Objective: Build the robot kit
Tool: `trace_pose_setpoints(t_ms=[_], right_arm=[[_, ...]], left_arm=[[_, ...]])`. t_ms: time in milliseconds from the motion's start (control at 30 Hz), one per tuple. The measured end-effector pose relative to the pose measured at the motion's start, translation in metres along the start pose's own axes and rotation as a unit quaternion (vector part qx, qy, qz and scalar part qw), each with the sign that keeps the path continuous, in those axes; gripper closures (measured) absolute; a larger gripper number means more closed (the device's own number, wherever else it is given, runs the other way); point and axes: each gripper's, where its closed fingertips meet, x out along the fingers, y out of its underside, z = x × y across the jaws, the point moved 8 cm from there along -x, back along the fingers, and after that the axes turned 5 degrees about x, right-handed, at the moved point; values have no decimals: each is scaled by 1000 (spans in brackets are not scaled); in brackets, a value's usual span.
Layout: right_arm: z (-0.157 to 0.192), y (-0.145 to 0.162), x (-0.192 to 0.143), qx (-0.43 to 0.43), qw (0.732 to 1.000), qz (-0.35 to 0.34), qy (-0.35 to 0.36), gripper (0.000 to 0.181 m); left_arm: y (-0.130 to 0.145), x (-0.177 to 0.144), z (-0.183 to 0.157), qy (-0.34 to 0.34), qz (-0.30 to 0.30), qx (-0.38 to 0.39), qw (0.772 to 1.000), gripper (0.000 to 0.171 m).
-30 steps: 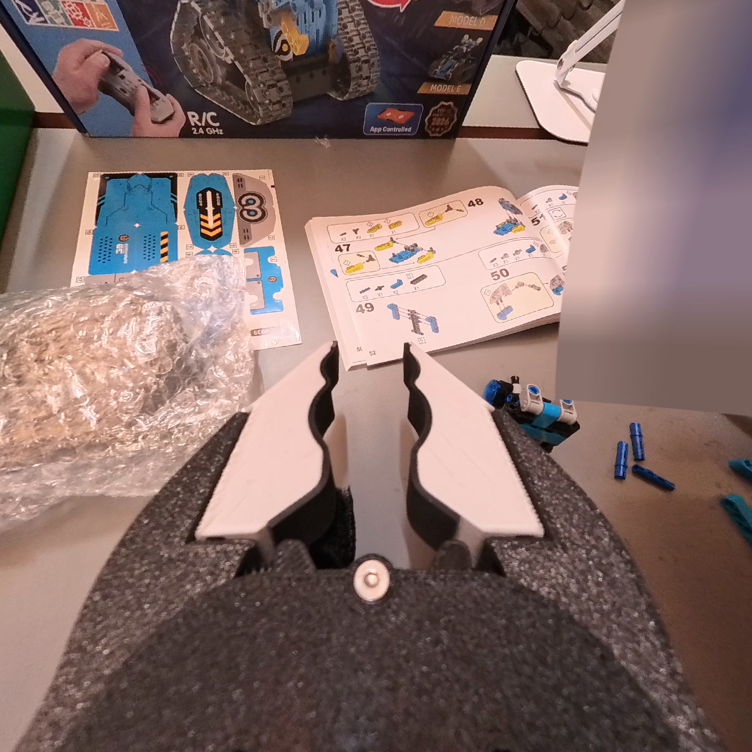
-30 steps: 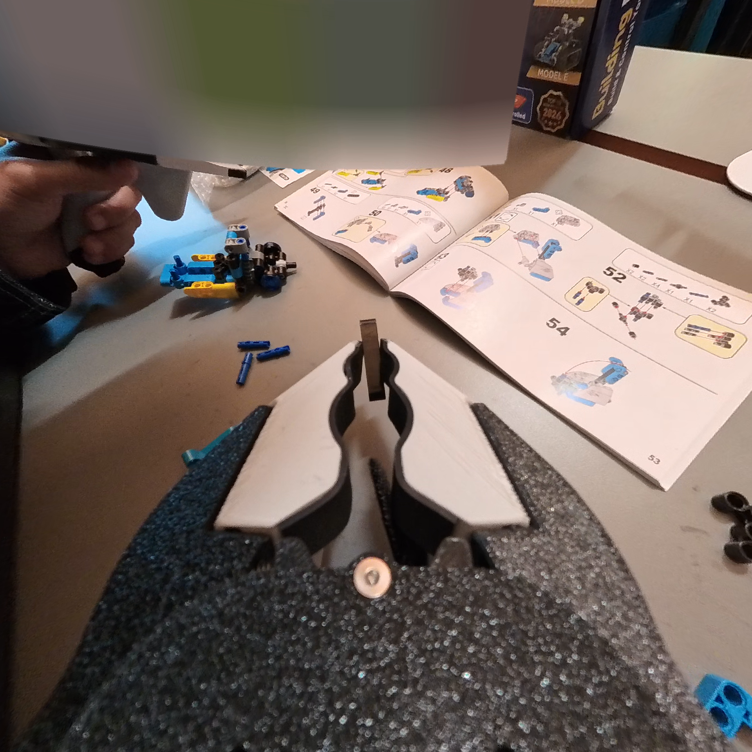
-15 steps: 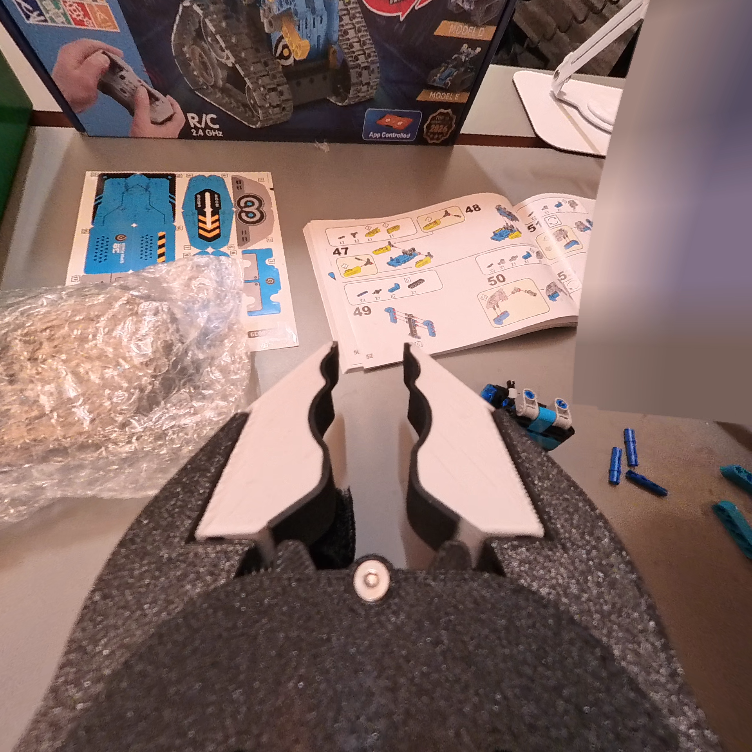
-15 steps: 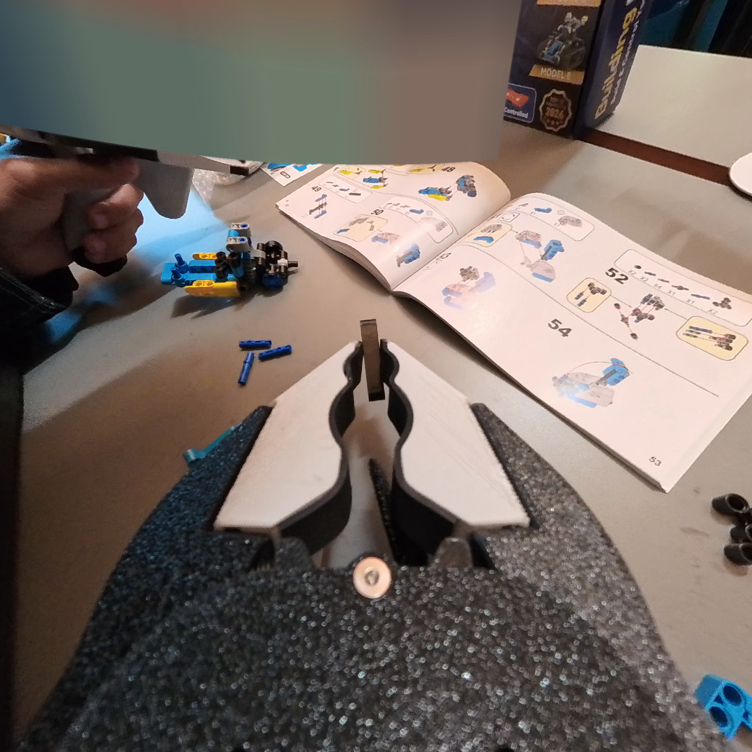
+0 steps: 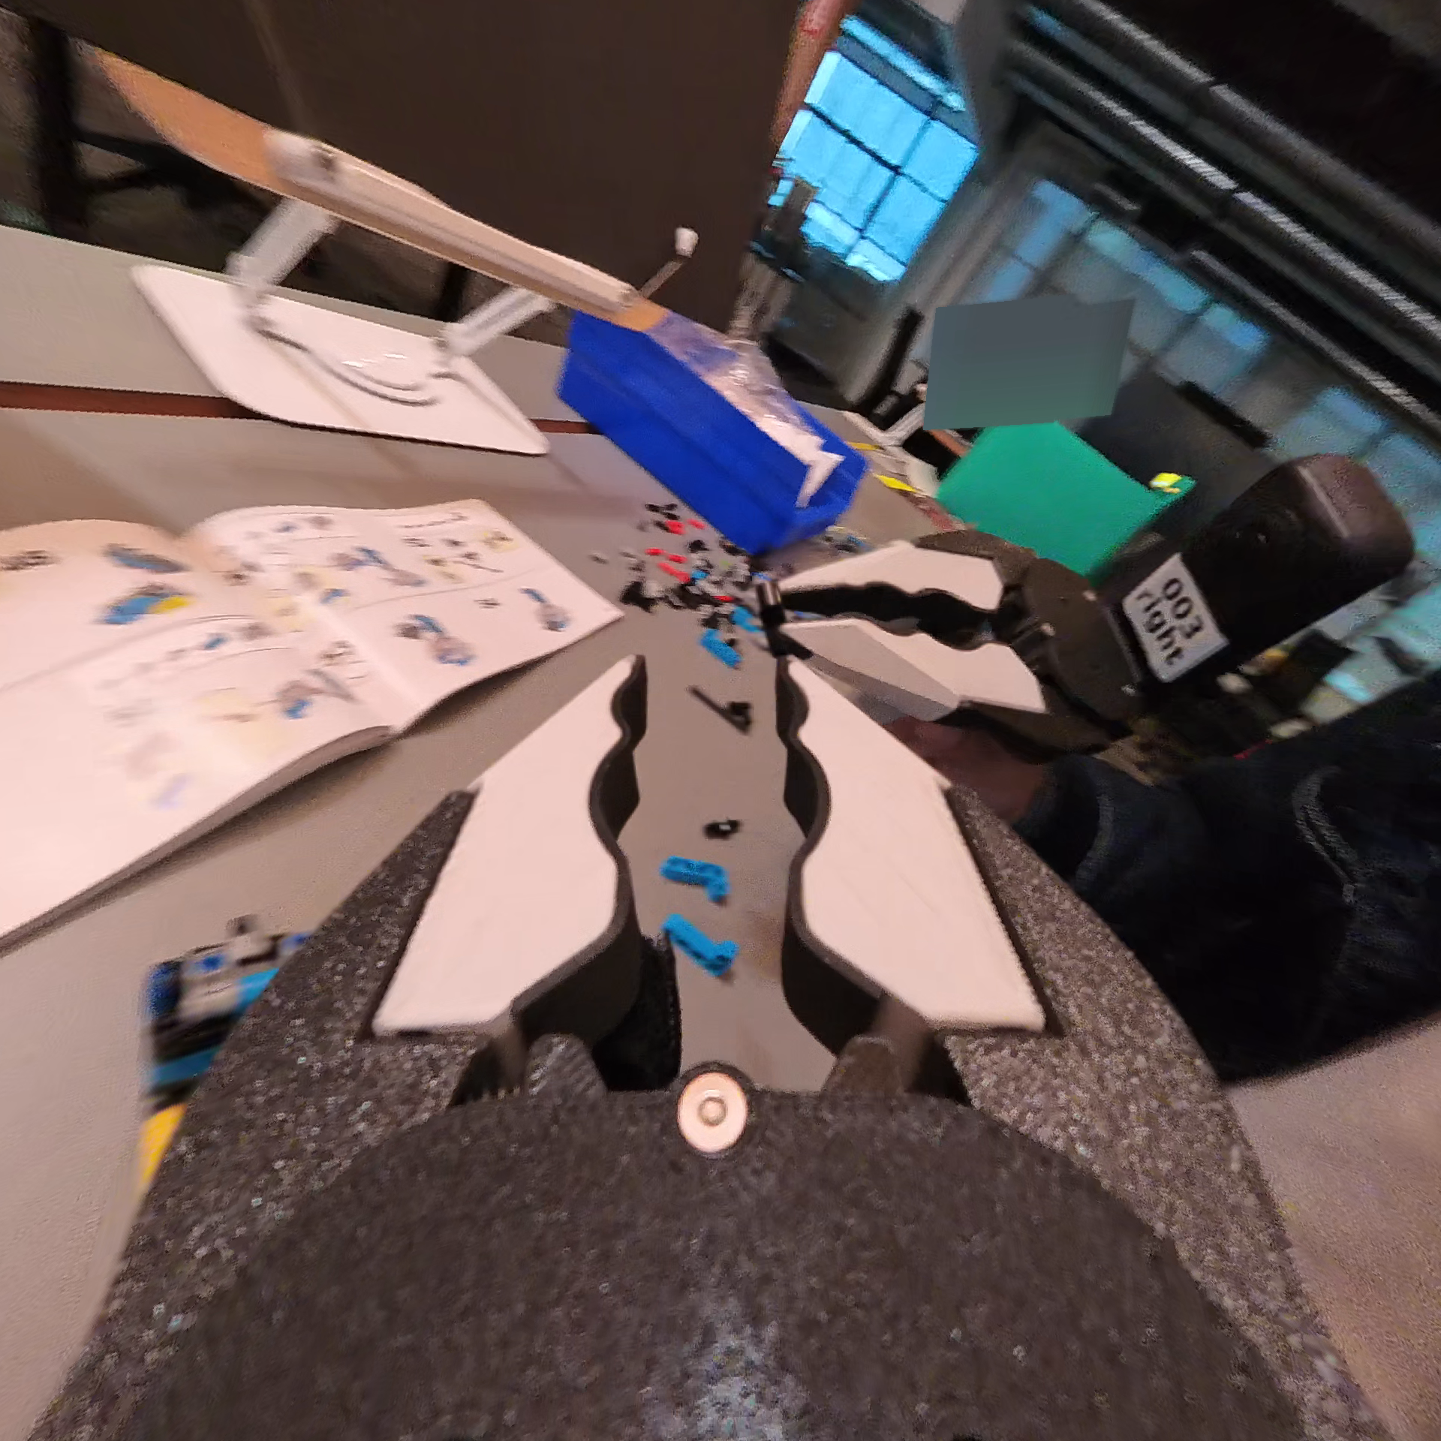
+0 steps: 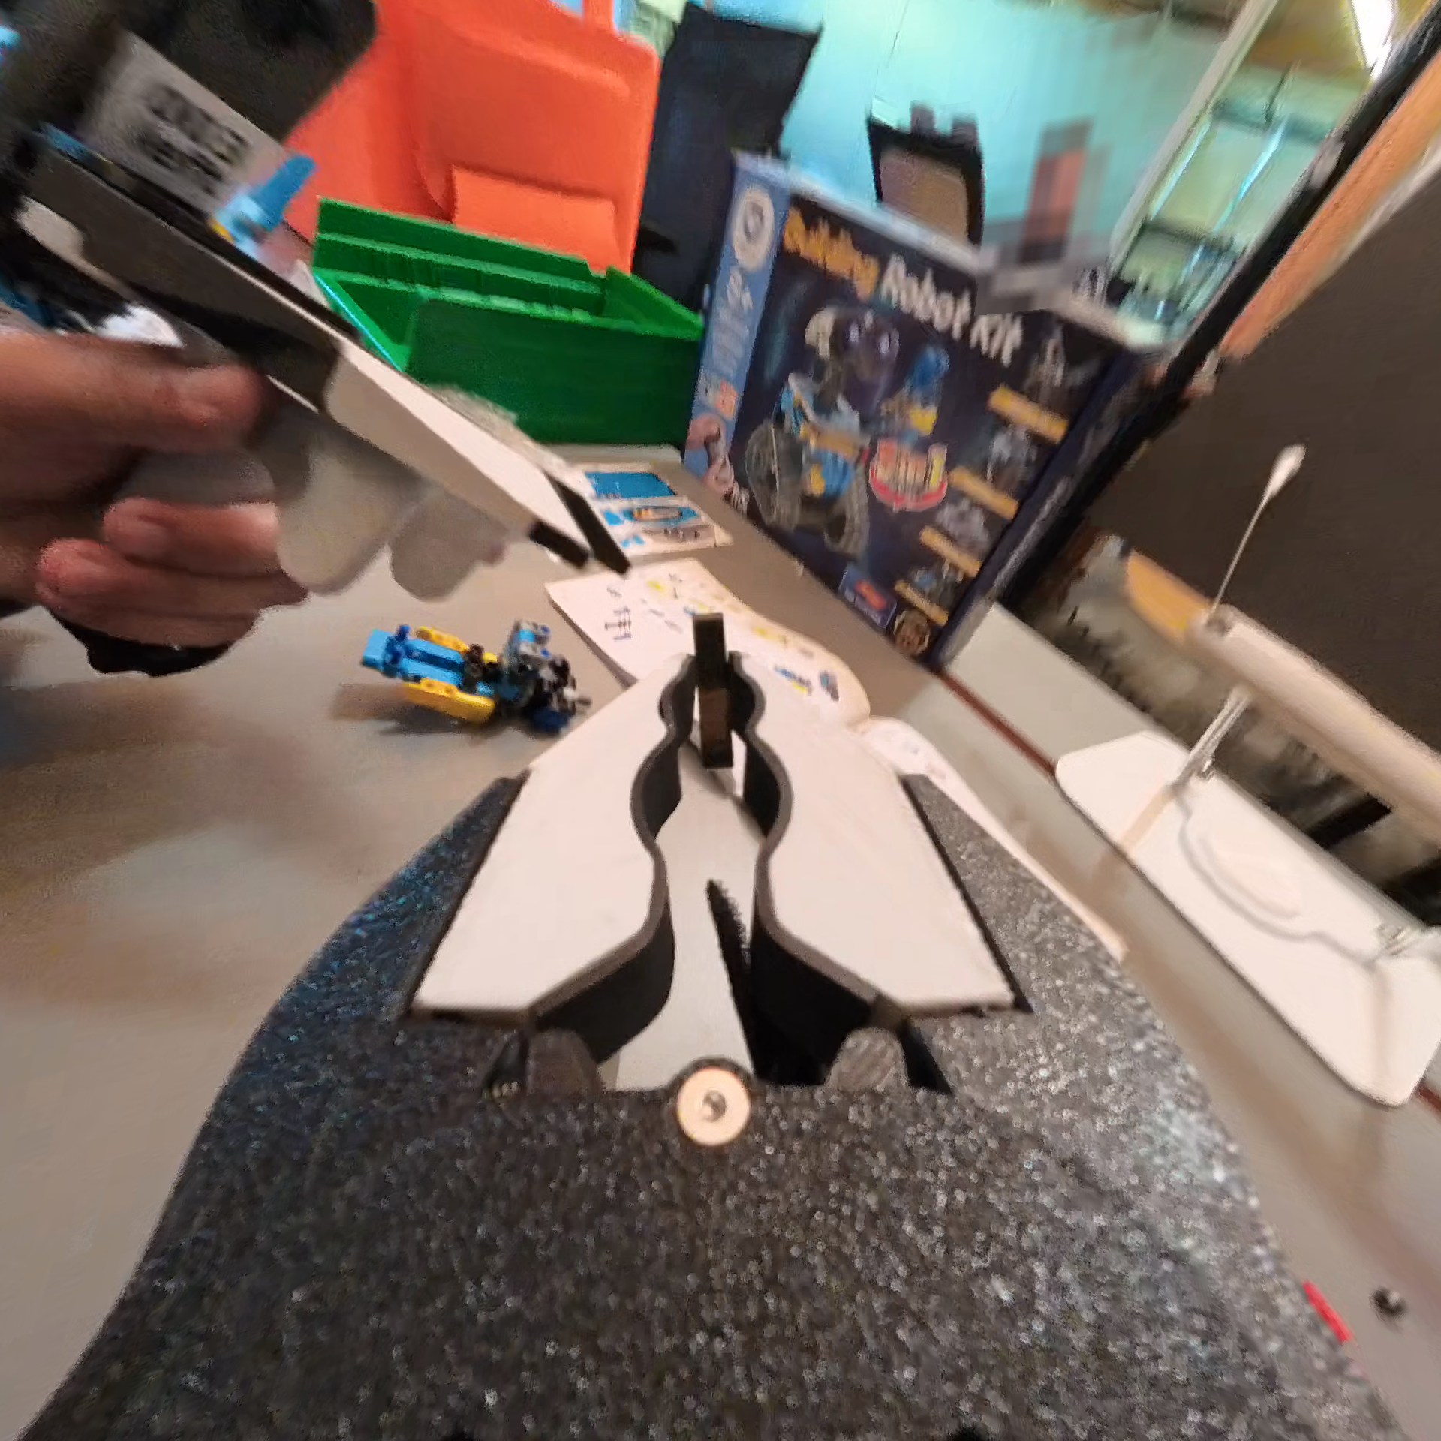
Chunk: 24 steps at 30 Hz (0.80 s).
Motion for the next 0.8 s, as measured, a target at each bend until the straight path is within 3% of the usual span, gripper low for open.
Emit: trace_pose_setpoints(t_ms=[167, 300, 433, 500, 567, 600, 633, 700, 800], right_arm=[[23, -17, -9, -90, 995, -37, 30, 174], [34, -18, -8, -116, 992, -37, 29, 175], [38, -11, -5, -123, 992, -22, 25, 175], [35, -4, 0, -62, 998, -1, -21, 172], [30, 1, 2, 26, 995, 11, -95, 154], [29, 4, 2, 75, 985, 23, -153, 140], [30, 7, 2, 117, 968, 39, -220, 138], [30, 9, -3, 174, 929, 53, -321, 139], [23, 4, -13, 191, 912, 21, -363, 158]], left_arm=[[0, 6, -26, 93, -38, -27, 995, 142], [1, 5, -25, 69, -57, -6, 996, 161], [5, 3, -20, 63, -36, 16, 997, 165], [8, 2, -15, 58, -19, 30, 998, 165], [7, -3, -16, 86, -24, 31, 996, 165], [6, -6, -18, 107, -29, 28, 993, 165], [6, -8, -19, 120, -27, 30, 992, 165], [9, -10, -20, 133, -14, 48, 990, 165], [11, -13, -31, 176, -7, 73, 982, 165]])
